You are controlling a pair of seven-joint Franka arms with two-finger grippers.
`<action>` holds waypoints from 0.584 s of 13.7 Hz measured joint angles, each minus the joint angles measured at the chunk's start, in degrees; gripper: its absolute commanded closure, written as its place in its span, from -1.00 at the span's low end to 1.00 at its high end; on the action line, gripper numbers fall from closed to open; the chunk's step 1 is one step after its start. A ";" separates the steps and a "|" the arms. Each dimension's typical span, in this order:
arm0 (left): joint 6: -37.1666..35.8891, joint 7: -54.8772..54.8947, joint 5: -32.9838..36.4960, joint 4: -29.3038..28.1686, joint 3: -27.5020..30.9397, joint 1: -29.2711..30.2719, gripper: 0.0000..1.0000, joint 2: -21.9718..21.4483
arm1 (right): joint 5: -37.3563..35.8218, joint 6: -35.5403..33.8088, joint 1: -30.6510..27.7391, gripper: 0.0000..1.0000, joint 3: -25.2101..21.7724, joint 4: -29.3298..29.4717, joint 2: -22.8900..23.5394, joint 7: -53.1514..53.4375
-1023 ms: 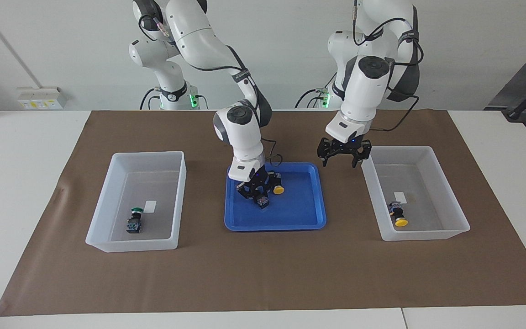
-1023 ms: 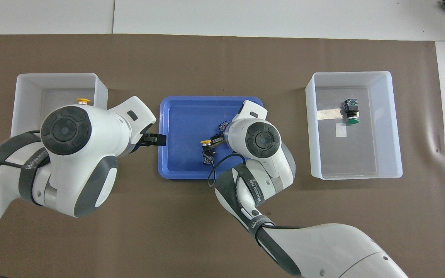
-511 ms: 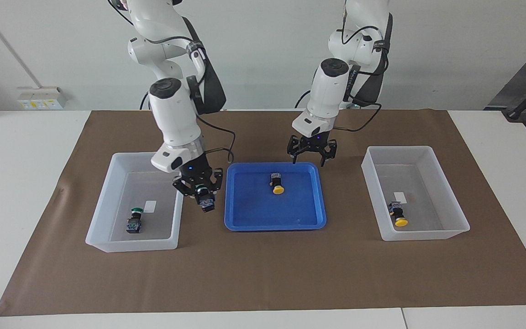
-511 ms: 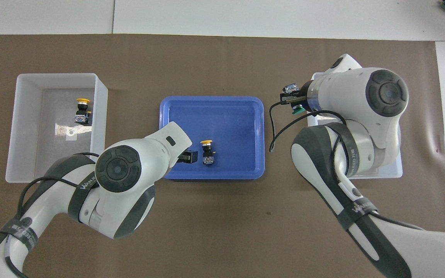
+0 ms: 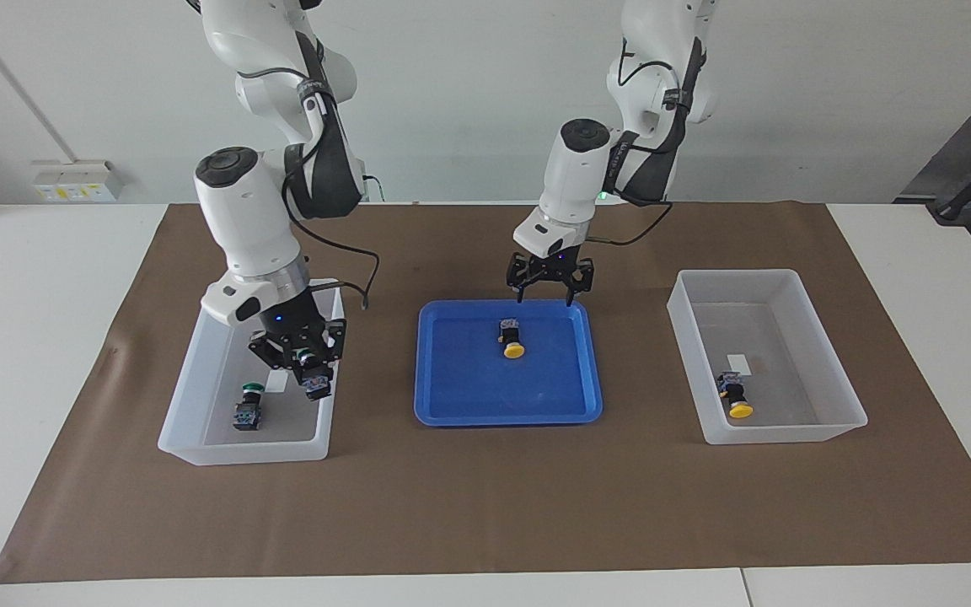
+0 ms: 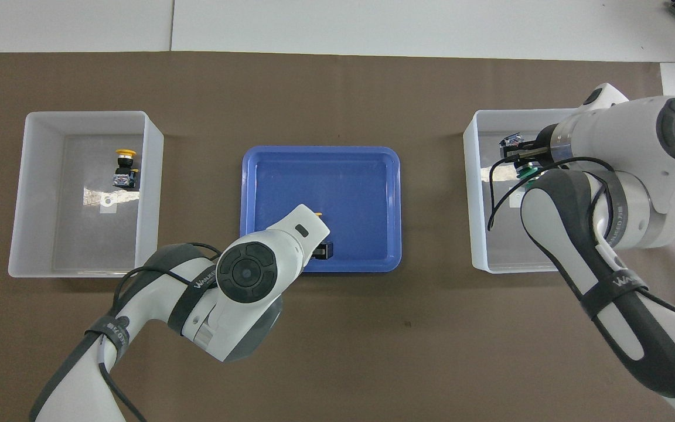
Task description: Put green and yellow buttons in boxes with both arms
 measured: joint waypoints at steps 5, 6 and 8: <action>3.18 -5.71 0.00 5.18 0.20 -1.49 0.57 7.70 | 0.00 -0.23 -0.91 1.00 0.27 -11.04 -4.14 -0.97; 3.29 -5.86 0.00 5.38 0.40 -1.46 1.00 7.95 | 0.00 0.26 -0.93 1.00 0.29 -12.83 -4.76 -0.97; 3.25 -5.97 0.00 5.48 0.55 -1.42 1.00 7.94 | 0.00 1.27 -1.20 0.87 0.24 -14.55 -5.13 -1.85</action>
